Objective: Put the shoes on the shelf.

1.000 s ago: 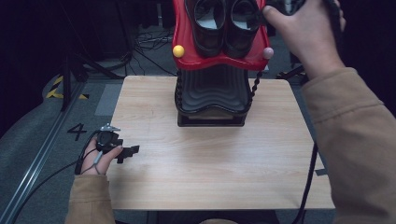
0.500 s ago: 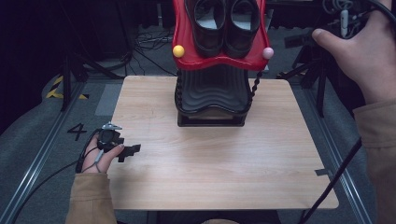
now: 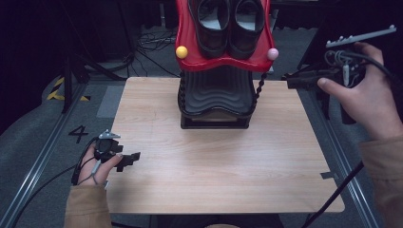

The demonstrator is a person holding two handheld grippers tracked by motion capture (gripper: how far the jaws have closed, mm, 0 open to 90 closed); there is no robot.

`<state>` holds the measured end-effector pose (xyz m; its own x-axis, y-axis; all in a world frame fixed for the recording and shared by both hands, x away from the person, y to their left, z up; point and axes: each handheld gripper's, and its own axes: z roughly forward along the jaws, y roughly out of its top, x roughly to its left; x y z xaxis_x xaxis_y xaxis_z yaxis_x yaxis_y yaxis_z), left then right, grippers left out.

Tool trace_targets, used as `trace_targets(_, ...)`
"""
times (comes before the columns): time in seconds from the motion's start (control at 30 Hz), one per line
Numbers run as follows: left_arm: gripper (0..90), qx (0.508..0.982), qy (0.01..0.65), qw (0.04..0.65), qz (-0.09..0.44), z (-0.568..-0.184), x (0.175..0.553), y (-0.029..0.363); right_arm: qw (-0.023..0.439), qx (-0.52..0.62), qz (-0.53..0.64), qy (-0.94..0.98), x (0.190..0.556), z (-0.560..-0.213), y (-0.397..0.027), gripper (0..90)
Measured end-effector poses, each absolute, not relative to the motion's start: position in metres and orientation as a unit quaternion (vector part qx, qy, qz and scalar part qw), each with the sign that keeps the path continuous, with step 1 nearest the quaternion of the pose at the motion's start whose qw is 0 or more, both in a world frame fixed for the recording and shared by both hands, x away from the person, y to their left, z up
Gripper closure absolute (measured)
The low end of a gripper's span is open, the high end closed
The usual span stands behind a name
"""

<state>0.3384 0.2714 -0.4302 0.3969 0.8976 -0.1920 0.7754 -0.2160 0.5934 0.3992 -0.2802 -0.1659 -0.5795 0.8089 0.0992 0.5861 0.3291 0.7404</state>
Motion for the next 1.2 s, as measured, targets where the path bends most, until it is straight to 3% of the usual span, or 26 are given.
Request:
trace_targets(0.67,21.8,0.78,0.533,0.317,0.092,-0.428,0.33,0.267,0.081,0.399,0.369,0.835,0.389,-0.298,-0.301,42.2)
trace_targets(1.0,21.9,0.781,0.534,0.311,0.089,-0.434,0.332,0.267,0.066,0.405,0.383,0.828,0.378,-0.365,-0.305,41.2)
trace_targets(1.2,21.9,0.782,0.535,0.308,0.086,-0.436,0.331,0.265,0.065,0.407,0.378,0.829,0.381,-0.388,-0.303,39.9)
